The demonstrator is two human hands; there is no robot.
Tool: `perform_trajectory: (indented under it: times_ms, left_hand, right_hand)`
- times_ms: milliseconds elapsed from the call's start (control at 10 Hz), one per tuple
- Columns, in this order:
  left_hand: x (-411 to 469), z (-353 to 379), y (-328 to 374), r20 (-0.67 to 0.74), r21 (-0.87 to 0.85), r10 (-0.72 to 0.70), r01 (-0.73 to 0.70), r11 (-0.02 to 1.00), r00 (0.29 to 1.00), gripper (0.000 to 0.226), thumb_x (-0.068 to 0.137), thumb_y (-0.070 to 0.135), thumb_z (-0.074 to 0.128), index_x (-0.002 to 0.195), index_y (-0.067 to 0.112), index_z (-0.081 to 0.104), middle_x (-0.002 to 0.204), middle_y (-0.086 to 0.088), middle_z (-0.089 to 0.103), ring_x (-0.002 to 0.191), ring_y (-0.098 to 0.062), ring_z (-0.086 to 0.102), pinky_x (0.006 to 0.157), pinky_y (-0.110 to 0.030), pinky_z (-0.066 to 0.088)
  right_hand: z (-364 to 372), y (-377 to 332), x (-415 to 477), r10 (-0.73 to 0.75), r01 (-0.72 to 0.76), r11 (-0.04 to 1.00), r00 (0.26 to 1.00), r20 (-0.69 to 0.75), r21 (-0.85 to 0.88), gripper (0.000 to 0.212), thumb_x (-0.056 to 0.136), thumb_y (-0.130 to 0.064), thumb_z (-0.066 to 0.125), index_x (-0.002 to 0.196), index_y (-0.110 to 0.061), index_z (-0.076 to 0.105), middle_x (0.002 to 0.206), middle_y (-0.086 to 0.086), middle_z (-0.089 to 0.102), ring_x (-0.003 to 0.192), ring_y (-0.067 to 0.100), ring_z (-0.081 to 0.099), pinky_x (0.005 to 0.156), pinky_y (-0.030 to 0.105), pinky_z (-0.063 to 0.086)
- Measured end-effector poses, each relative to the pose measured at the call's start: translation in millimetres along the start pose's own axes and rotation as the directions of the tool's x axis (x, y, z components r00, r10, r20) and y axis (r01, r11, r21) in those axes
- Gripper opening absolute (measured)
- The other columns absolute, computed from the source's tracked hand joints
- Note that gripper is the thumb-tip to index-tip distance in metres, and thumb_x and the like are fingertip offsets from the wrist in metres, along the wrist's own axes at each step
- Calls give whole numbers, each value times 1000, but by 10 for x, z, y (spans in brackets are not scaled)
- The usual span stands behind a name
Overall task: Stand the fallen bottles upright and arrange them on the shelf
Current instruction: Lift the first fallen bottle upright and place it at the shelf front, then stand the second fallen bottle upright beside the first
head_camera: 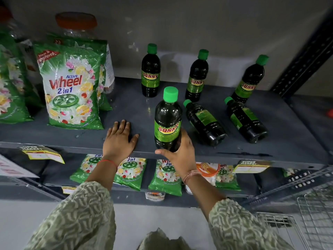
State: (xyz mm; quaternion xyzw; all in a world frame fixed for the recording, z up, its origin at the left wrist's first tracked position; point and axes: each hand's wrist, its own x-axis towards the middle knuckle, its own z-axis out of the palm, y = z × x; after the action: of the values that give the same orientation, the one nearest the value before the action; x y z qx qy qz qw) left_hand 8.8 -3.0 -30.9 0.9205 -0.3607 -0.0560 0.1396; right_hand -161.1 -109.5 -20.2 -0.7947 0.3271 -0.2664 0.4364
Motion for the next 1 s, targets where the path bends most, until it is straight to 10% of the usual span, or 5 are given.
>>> perform_trajectory:
  times_ms: [200, 300, 400, 600, 1000]
  left_hand:
    - [-13, 53, 119, 5, -11, -11, 11, 1000, 1000, 57, 95, 35, 30, 144, 9, 18, 157, -11, 14, 146, -28, 5, 120, -42, 7]
    - [5, 67, 145, 6, -15, -29, 29, 999, 1000, 59, 95, 37, 31, 144, 7, 18, 157, -10, 15, 146, -30, 6, 119, -43, 8]
    - [-3, 99, 148, -12, 7, -29, 29, 1000, 1000, 59, 95, 37, 32, 144, 7, 19, 156, -11, 18, 145, -32, 9, 119, -44, 10]
    - [-1, 115, 146, -35, 25, -44, 45, 999, 998, 70, 85, 48, 17, 144, 9, 20, 156, -10, 19, 145, -31, 11, 119, -44, 12]
    - [-1, 118, 160, -22, 32, -64, 65, 997, 998, 59, 95, 40, 28, 145, 12, 15, 158, -6, 14, 146, -27, 8, 120, -41, 8]
  right_hand:
    - [-673, -144, 484, -207, 24, 830, 941, -269, -557, 96, 66, -68, 59, 133, -5, 34, 139, 20, 38, 126, 36, 34, 103, 45, 32]
    - [-974, -163, 953, 335, -230, 734, 941, 46, -639, 97, 60, -59, 72, 130, -6, 33, 129, 16, 53, 106, 32, 54, 88, 37, 43]
    - [-979, -59, 1022, 428, -327, 775, 901, 69, -540, 77, 63, -46, 77, 120, -7, 43, 117, 13, 62, 93, 29, 61, 78, 31, 46]
    - [-580, 127, 903, 118, -122, 992, 912, -394, 13, 88, 56, -43, 82, 121, -4, 37, 119, 18, 54, 111, 34, 51, 92, 41, 45]
    - [-517, 318, 733, 79, -18, 985, 929, -362, 169, 98, 53, -32, 68, 140, -9, 31, 131, 16, 45, 116, 21, 46, 102, 26, 34]
